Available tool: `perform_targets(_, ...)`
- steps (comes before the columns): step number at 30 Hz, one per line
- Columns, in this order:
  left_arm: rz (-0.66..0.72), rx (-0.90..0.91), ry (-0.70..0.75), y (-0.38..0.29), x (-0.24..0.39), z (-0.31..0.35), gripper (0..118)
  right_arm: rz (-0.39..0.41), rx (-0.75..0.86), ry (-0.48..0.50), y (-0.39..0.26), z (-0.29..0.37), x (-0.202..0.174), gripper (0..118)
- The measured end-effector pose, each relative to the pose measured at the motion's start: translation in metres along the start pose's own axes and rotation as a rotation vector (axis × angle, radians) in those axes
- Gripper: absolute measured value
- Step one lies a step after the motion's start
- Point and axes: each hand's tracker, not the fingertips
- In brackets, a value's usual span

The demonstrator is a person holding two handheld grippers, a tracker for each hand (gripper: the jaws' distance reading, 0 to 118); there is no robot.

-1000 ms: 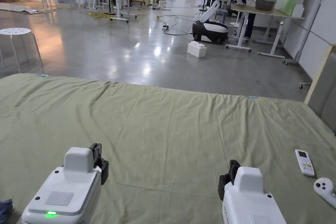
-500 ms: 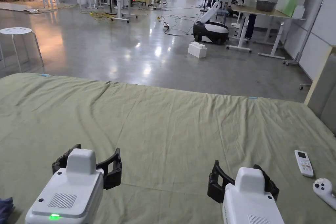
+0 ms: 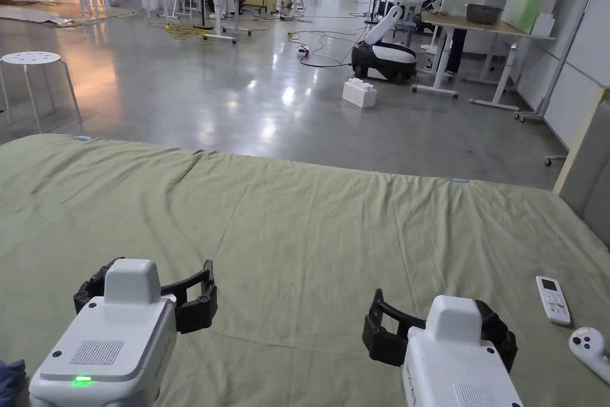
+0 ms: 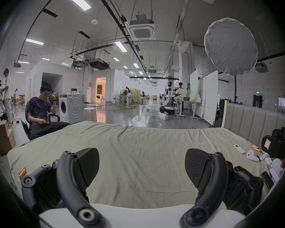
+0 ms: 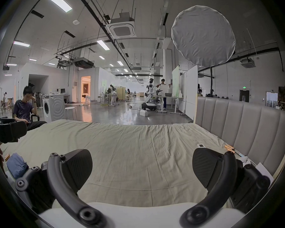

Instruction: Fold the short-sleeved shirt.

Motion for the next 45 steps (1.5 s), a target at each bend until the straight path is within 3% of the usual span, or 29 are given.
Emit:
perform_targets(7, -0.009, -0.01, 0.007, 0.001, -0.001, -0.003, 105, -0.083, -0.017, 0.032, 0.005, -0.006, 0.004, 118)
perform_targets(15, 0.079, 0.003, -0.018, 0.004, -0.005, -0.008, 105, -0.049, -0.06, -0.055, 0.011, -0.012, 0.0, 118)
perform_targets(18, 0.068, -0.007, -0.012, 0.006, -0.004, -0.008, 105, -0.048, -0.05, -0.024, 0.013, -0.009, 0.003, 118)
perform_targets(21, 0.054, -0.012, -0.032, 0.005, -0.003, -0.01, 105, -0.098, -0.043, 0.015, 0.015, -0.009, 0.007, 118)
perform_targets(28, -0.014, -0.013, -0.036, 0.007, 0.002, -0.01, 105, -0.17, -0.101, -0.012, 0.022, -0.014, 0.011, 118)
perform_targets(30, -0.012, -0.02, -0.043, 0.007, 0.002, -0.011, 105, -0.25, -0.199, 0.002, 0.019, -0.017, 0.012, 118)
perform_targets(32, -0.001, -0.022, -0.05, 0.006, 0.001, -0.011, 105, -0.217, -0.185, -0.017, 0.023, -0.018, 0.012, 118)
perform_targets(40, 0.026, -0.044, -0.054, 0.004, -0.001, -0.011, 105, -0.277, -0.261, 0.02, 0.022, -0.023, 0.016, 118)
perform_targets(45, 0.015, -0.048, -0.053, 0.005, -0.001, -0.01, 105, -0.257, -0.267, 0.032, 0.021, -0.023, 0.013, 118)
